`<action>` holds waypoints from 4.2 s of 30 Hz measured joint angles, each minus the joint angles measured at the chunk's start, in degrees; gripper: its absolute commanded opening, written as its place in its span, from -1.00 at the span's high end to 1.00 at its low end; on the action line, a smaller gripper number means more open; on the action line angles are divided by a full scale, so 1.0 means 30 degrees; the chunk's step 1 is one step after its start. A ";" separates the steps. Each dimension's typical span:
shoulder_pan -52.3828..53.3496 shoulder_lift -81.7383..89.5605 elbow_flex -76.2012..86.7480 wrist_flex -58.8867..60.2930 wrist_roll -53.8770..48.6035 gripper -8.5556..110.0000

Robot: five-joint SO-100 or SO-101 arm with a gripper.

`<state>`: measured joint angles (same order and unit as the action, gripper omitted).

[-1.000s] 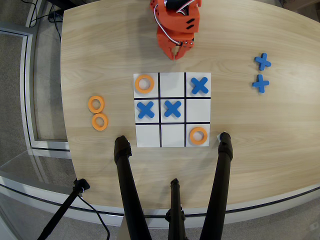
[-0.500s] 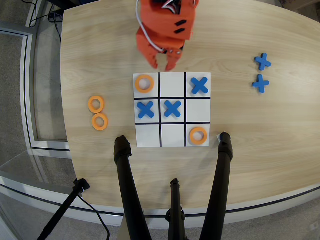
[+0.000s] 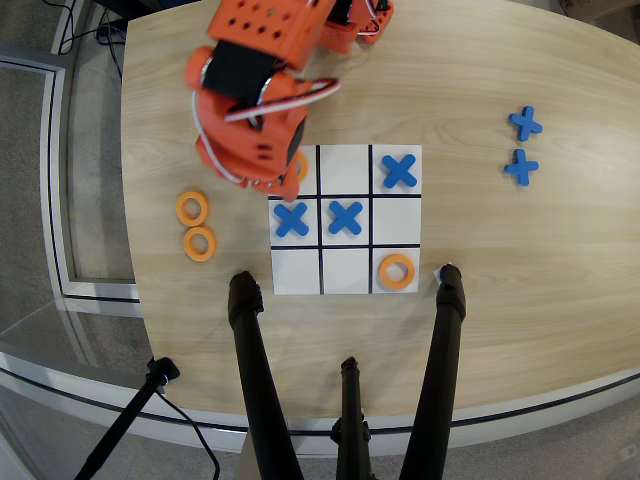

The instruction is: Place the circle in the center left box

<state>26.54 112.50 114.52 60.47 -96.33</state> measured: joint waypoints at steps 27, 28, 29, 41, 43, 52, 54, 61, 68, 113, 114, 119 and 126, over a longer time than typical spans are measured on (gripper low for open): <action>0.3867 -1.3418 -0.9756 -0.1143 -0.1553 0.48; 0.3867 -1.3535 -0.9785 -0.1143 -0.1553 0.48; 0.3838 -1.3623 -0.9785 -0.1143 -0.1553 0.48; 0.3867 -1.4854 -0.9873 -0.1260 -0.1553 0.48; 0.3984 -1.5088 -1.0049 -0.1260 -0.1553 0.48; 0.4131 -1.5527 -1.0635 -0.1260 -0.1523 0.48; 0.4131 -1.5527 -1.0635 -0.1260 -0.1553 0.48; 0.4160 -1.5557 -1.0752 -0.0439 -0.1553 0.48; 0.4160 -1.5586 -1.1514 0.1904 -0.1553 0.48; 0.4102 -1.9629 -1.5791 0.1494 -0.0205 0.49; 0.4131 -1.9658 -1.5791 0.1494 -0.0205 0.49; 0.4189 -1.9717 -1.5586 0.1465 -0.0205 0.56; 0.4219 -1.9688 -1.5498 0.2080 -0.0088 0.79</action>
<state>39.20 53.44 68.03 66.71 -96.59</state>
